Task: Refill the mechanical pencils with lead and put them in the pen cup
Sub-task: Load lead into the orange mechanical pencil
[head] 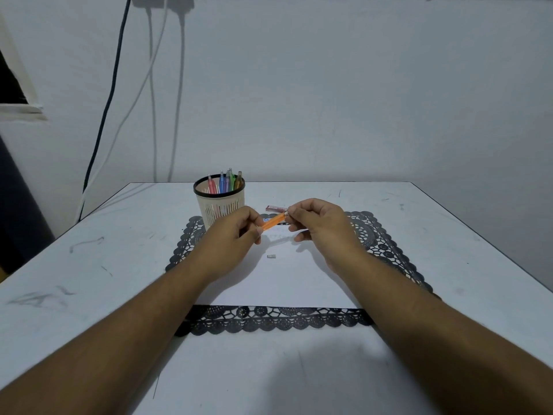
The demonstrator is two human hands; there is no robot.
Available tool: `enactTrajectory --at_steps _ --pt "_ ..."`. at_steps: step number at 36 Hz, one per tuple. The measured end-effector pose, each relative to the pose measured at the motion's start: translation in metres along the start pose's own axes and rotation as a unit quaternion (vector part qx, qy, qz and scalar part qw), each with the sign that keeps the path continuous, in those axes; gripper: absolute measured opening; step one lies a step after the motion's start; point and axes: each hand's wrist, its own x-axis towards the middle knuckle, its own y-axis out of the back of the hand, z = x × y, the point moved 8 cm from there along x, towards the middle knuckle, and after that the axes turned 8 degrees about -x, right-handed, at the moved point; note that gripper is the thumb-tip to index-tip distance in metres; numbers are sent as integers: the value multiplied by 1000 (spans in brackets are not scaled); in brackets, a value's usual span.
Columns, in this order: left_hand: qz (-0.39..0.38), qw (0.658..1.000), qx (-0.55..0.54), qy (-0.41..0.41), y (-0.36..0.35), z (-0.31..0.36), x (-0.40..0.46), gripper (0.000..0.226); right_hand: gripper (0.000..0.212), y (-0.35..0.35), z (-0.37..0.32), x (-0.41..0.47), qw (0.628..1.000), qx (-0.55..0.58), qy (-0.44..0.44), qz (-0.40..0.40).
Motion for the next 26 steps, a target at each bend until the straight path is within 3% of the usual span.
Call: enactTrajectory --at_steps 12,20,23,26 --pt "-5 1000 -11 -9 0 -2 1 13 10 5 -16 -4 985 -144 97 13" --pt "11 1000 -16 -9 6 0 2 13 15 7 -7 -1 989 -132 53 24" --pt "17 1000 -11 -10 7 0 2 12 9 -3 6 -2 983 -179 37 -26" --pt "18 1000 1 -9 7 -1 2 12 7 -23 20 -10 953 -279 23 -118"
